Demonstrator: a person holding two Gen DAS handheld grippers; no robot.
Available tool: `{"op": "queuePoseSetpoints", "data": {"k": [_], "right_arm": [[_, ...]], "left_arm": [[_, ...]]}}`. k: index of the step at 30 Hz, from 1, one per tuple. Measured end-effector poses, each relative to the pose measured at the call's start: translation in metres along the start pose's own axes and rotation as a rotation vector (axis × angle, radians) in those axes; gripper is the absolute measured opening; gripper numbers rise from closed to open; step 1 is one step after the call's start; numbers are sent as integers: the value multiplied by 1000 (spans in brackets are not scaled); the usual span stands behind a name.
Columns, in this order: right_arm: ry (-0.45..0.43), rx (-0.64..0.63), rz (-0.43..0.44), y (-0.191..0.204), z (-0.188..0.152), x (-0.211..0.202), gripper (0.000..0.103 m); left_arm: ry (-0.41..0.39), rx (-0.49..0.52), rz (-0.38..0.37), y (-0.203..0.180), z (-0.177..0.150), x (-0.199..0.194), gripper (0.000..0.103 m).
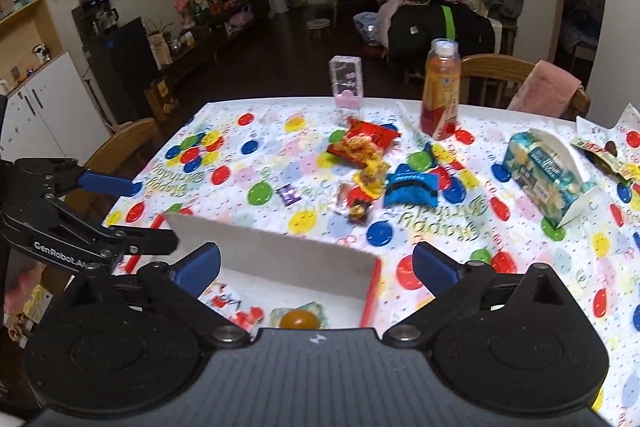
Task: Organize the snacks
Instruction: 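Lift both tools out of the box back toward the snacks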
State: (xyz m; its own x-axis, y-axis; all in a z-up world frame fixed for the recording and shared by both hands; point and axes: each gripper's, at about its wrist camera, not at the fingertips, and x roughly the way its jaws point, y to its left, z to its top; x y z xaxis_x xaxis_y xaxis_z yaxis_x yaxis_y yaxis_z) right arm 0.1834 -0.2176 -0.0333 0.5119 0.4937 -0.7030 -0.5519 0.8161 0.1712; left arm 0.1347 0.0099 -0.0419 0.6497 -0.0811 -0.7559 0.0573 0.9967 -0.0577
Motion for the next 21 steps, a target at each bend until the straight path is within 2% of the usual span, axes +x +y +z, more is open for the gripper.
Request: {"op": "queuePoseSetpoints", "data": {"k": [16,21], "right_arm": [[59,37,-32,-62,46,54,103],[116,56,-1,-74,58,85,103]], "left_arm": [[47,-68,155,30,59,68,103],[93,-127,154,41,78,101,102]]}}
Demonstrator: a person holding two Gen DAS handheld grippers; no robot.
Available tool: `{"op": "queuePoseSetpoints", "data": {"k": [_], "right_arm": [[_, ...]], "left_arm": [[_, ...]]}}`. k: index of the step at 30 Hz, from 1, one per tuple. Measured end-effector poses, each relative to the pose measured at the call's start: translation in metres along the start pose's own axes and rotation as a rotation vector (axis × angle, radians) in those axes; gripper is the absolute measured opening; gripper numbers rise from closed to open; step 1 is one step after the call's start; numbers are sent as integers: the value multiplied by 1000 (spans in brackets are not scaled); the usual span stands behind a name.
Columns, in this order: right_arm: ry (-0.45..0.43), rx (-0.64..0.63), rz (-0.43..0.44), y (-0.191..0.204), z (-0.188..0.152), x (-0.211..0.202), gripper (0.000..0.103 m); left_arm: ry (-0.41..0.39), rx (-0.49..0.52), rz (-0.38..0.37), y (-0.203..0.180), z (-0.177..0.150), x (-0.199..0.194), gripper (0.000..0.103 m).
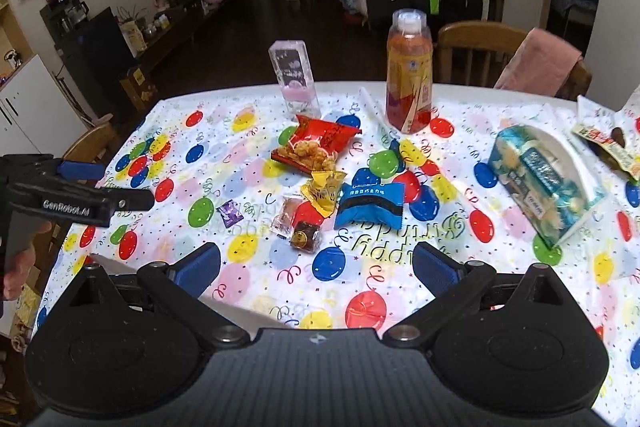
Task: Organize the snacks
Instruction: 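Lift both tools out of the box back toward the snacks, then grasp the purple candy with the left tool while the right tool grasps the brown square cake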
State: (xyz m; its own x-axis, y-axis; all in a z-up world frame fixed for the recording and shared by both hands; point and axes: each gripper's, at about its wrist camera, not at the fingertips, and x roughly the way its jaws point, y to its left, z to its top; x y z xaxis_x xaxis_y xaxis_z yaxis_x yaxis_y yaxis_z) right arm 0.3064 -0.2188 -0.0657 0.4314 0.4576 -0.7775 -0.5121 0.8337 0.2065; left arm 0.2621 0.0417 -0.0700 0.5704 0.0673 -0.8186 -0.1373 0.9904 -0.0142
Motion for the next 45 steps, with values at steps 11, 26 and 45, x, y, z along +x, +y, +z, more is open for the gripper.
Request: {"op": "queuePoseSetpoints", "data": {"k": [11,26,45], "right_arm": [[134,-46,33,1,20,80,103],[286,-27,54,6,28,171,84],[345,-1,46,5,22,206,40]], "left_arm": [[169,-133,19,12,22,82,94],[350,-313,-36,27,22,158,68],[371,-291,-27,17,21,180,29]]}}
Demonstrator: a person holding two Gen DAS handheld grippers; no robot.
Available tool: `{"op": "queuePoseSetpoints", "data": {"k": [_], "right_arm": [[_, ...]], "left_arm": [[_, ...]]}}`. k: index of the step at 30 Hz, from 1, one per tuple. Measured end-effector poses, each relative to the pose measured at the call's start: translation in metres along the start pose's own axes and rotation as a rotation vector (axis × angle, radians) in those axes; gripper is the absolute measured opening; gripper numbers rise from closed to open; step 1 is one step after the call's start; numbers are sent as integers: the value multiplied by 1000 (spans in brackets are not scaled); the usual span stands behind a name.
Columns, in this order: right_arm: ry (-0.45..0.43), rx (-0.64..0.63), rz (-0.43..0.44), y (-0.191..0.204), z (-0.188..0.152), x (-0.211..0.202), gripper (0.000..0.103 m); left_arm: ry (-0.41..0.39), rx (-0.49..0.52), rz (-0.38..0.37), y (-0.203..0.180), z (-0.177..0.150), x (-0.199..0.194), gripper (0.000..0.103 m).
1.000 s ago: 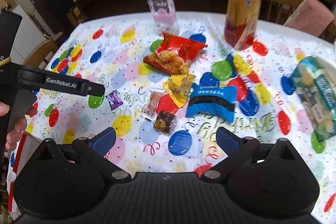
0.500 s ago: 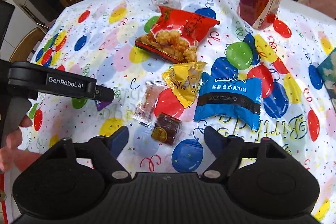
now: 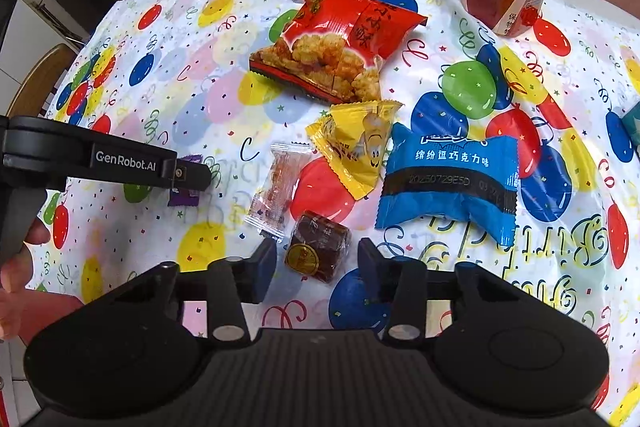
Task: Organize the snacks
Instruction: 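Grasp the purple candy with the left tool while the right tool grasps the brown square cake, then carry the candy and cake into the white box and open both tools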
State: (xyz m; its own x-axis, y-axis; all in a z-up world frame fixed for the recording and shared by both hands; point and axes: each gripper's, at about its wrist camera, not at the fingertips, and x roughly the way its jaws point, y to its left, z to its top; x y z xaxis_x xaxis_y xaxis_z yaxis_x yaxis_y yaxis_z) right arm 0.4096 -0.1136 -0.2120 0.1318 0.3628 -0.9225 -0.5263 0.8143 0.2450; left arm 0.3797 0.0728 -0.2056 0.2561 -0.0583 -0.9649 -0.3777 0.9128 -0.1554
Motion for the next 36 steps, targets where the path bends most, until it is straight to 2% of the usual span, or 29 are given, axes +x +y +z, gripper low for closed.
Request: {"op": "queuePoseSetpoints", "data": {"k": [1,4,16,27,36], "right_arm": [[2,-1,-3,0,0,1,36],[4,9,3,0,-1,1,33],[-33,36,8,-4,-10,-26,32],[-97,-5,16,12,-31,-88,32],[-153,-17,8,29,-60,-135,32]], "left_arm": [[1,5,3,0,0,0,27],[2,6,13,1,0,0,21],[-19,21,-6,4,-8,-16,17],[-79,69,-42,3,-28,-68,17],[-133,137,-85,-2,-56,-117,17]]}}
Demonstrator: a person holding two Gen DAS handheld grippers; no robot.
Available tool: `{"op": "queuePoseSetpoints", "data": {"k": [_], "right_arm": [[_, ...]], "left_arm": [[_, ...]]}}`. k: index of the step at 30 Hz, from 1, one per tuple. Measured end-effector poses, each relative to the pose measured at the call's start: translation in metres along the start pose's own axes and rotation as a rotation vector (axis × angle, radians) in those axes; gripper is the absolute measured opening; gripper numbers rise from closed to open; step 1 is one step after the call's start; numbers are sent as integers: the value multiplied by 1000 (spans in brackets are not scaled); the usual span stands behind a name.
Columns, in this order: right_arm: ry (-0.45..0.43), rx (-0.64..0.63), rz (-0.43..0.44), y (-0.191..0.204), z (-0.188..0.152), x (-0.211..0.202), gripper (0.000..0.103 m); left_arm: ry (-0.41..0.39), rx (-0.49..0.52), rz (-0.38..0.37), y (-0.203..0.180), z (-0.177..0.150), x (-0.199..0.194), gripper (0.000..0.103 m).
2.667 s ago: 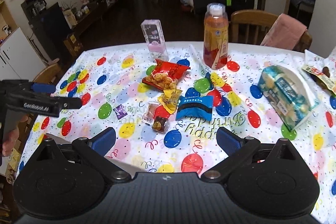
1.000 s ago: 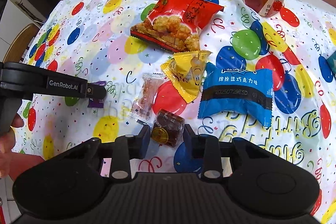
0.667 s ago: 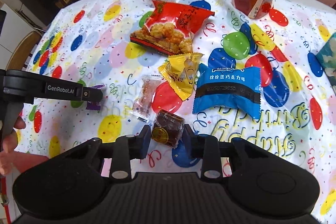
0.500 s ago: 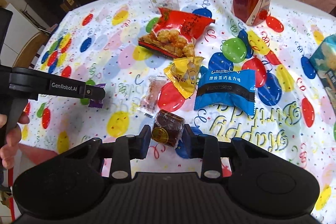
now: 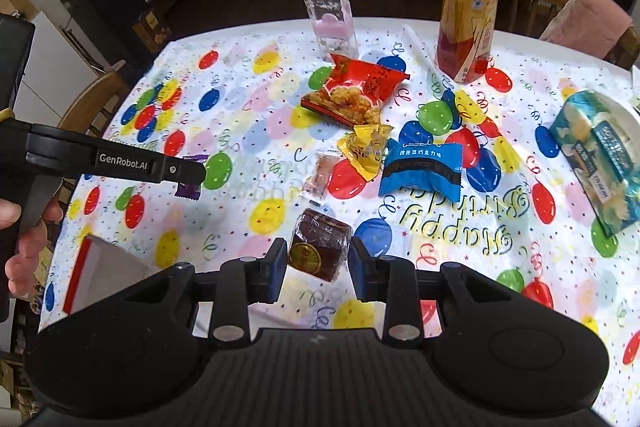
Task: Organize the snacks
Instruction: 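Carry the candy and cake into the white box and open both tools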
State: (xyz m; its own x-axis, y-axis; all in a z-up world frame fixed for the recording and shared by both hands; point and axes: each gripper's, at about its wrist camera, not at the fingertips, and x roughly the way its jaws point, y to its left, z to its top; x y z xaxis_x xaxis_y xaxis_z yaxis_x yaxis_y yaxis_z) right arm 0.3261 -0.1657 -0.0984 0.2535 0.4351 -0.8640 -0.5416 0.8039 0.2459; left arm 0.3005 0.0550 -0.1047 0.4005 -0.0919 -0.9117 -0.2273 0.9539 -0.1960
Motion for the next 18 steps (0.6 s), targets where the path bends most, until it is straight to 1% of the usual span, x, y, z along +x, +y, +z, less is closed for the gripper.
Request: {"op": "queuePoseSetpoints", "data": {"k": [8,18], "right_arm": [[-22,-17,-9,22,-25,-28,32],[-25,-18,-14,44,-60,-44,32]], "left_arm": [[-15,64,-28,-6,-28,-32,17],[-10,135,-50,-8,-67,-57,17]]}}
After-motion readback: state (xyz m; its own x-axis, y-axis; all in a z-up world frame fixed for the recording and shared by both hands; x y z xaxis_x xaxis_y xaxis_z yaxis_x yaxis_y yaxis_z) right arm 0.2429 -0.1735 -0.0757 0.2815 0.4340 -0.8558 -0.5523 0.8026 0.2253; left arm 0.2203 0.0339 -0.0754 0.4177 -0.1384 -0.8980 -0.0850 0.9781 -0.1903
